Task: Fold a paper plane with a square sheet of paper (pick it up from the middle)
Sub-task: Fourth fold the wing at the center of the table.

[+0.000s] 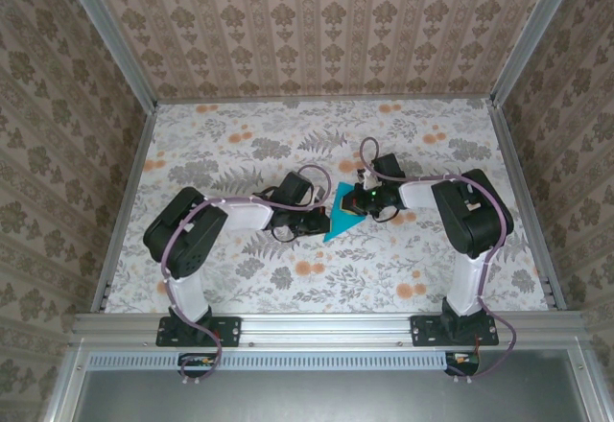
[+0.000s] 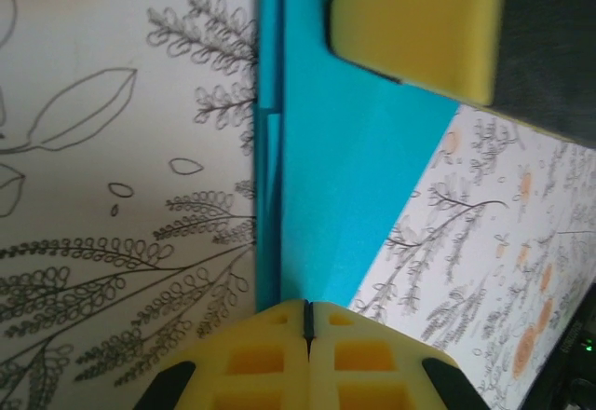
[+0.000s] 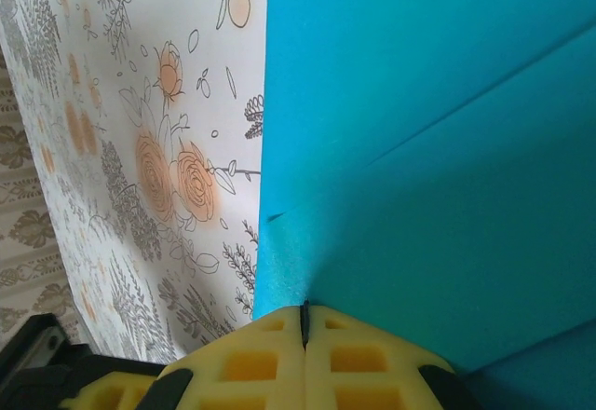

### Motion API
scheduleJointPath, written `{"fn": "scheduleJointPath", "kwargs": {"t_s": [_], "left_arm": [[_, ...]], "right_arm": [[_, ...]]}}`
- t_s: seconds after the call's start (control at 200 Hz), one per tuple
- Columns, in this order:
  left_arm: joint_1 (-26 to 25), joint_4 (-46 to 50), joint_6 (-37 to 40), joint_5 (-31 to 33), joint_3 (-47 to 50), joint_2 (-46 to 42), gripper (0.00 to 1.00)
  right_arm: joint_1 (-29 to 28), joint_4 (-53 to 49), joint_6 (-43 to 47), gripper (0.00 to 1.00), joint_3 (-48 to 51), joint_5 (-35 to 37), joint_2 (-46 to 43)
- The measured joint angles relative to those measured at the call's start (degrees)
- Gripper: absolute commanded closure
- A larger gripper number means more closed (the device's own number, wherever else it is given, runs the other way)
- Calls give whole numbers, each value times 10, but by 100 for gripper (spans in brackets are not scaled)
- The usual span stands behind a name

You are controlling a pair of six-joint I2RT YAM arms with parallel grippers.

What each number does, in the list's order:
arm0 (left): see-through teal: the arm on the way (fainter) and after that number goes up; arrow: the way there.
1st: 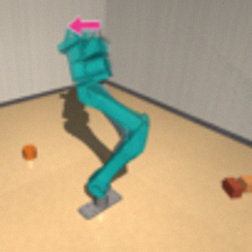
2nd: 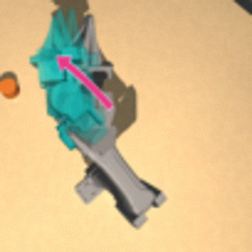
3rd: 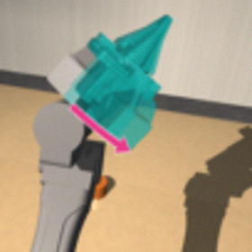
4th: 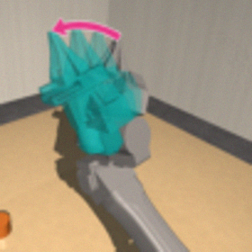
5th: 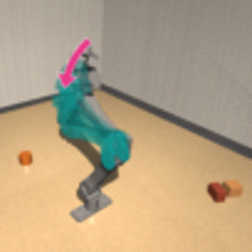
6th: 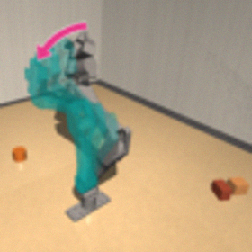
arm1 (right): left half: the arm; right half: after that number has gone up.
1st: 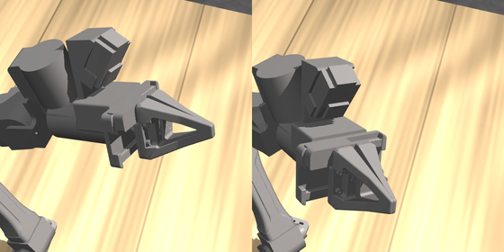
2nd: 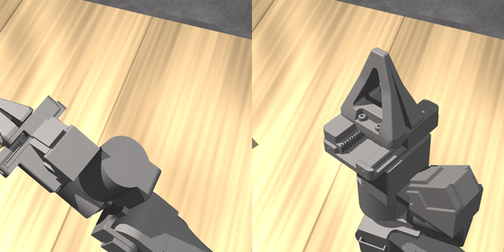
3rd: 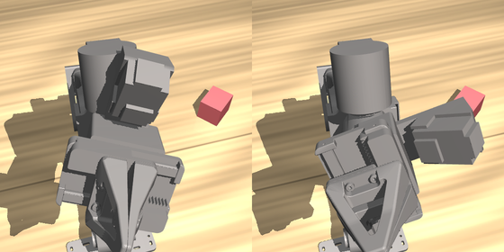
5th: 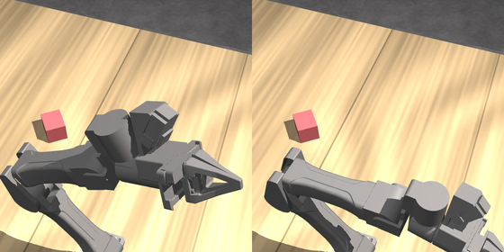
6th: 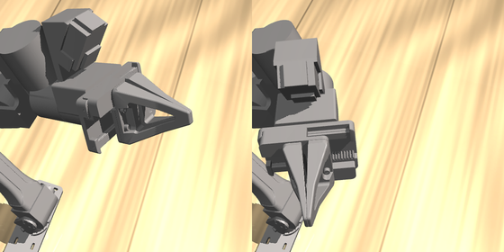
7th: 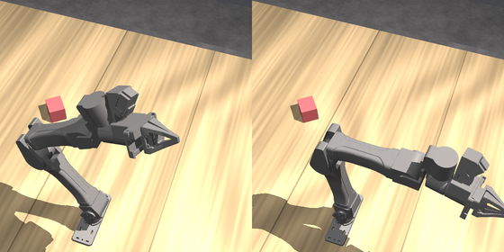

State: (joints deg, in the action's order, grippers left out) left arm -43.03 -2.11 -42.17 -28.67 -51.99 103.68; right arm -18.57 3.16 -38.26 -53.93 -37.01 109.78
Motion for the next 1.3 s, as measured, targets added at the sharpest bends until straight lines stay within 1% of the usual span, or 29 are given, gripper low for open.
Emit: {"fn": "scheduleJointPath", "kwargs": {"t_s": [0.09,0.235,0.455,0.765,0.9,1.16,1.3], "left_arm": [[0,-6,2,0,-2,-15,91],[0,-23,2,-2,-23,-13,92],[0,-35,1,-10,-40,22,96],[-2,-30,1,-16,-80,72,96],[-3,-9,2,-13,-96,85,97],[-9,8,10,-11,-100,90,100],[-9,-11,13,-9,-80,83,100]], "right_arm": [[0,-16,8,100,-8,5,1],[0,-31,14,100,-16,7,3],[0,-38,17,100,-22,7,6],[0,-42,17,100,-23,7,7],[0,-43,17,100,-24,7,7],[2,-62,17,100,-35,4,13],[3,-73,17,100,-42,3,16]]}}
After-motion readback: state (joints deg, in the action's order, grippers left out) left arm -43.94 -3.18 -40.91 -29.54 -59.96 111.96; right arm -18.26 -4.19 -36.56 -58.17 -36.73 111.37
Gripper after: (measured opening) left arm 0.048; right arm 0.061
